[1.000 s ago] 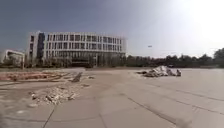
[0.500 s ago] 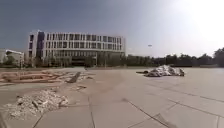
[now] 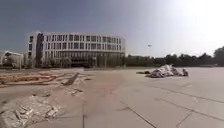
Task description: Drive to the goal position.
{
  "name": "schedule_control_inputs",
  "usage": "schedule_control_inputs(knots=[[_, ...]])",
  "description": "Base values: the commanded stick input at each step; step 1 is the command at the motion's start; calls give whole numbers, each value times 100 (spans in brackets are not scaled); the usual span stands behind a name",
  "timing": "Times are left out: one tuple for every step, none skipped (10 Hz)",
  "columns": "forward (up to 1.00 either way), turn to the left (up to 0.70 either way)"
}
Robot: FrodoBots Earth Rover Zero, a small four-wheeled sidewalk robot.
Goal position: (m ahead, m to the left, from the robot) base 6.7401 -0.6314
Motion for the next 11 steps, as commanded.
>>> schedule_control_inputs(knots=[[70,-2],[70,-2],[70,-2],[70,-2],[70,-2],[70,-2],[70,-2],[70,-2],[70,-2],[70,-2],[70,-2]])
